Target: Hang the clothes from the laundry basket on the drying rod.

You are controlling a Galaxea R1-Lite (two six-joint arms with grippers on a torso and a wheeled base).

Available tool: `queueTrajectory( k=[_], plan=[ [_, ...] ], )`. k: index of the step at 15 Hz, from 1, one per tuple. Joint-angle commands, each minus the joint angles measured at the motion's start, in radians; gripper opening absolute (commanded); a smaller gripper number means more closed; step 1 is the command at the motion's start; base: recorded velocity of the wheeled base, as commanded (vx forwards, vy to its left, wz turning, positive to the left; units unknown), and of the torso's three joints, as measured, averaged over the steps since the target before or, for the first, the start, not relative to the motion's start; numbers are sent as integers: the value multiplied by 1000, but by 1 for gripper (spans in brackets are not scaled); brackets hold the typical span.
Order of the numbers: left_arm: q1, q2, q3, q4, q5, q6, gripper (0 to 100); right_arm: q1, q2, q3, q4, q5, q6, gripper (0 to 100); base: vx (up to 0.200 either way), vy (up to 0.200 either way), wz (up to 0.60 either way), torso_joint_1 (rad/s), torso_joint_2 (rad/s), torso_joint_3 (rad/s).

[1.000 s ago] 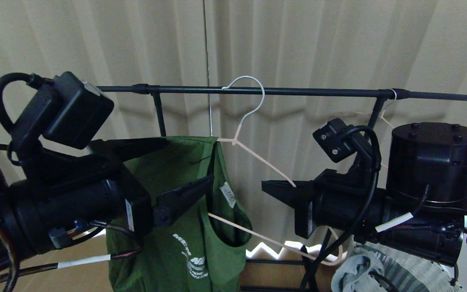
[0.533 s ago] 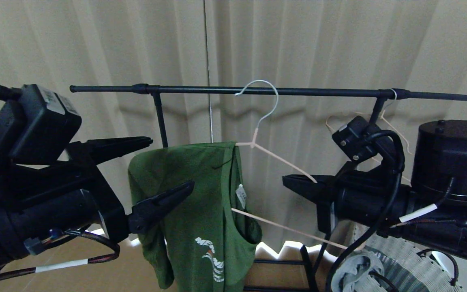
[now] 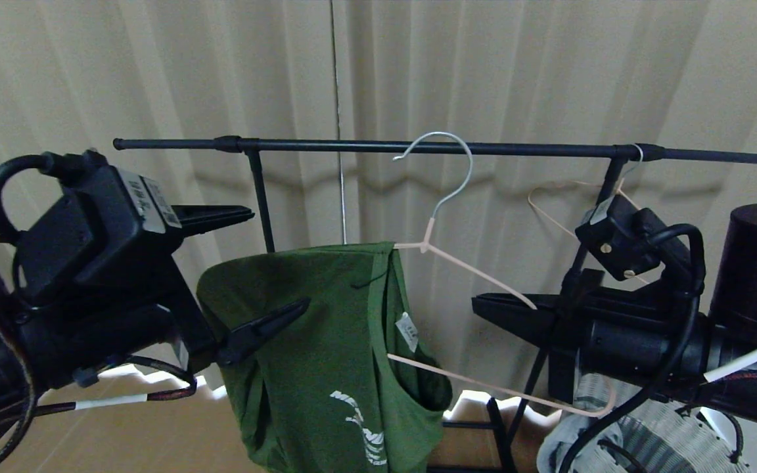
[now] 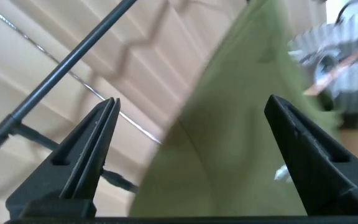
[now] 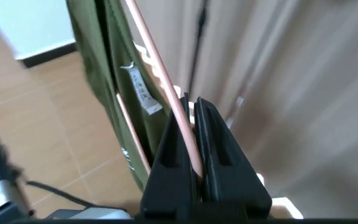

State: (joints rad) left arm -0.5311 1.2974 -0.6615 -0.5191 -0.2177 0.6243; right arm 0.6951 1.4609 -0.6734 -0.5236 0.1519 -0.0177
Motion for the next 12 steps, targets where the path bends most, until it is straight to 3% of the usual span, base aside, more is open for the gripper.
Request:
queueTrajectory(
  k=[1,11,12],
  plan=[
    [0,80,-38,-1,0,20,100,4,-4,-3,-3,20,-1,0,0,0,0,0,0,0],
    [-1,132,-102,-4,0,54,100,55,-2,3,-3,48,-22,0,0,0,0,0,0,0],
    [-1,132,-102,-4,0,54,0,57,-4,3,-3,57,-22,0,0,0,0,0,0,0]
  ],
)
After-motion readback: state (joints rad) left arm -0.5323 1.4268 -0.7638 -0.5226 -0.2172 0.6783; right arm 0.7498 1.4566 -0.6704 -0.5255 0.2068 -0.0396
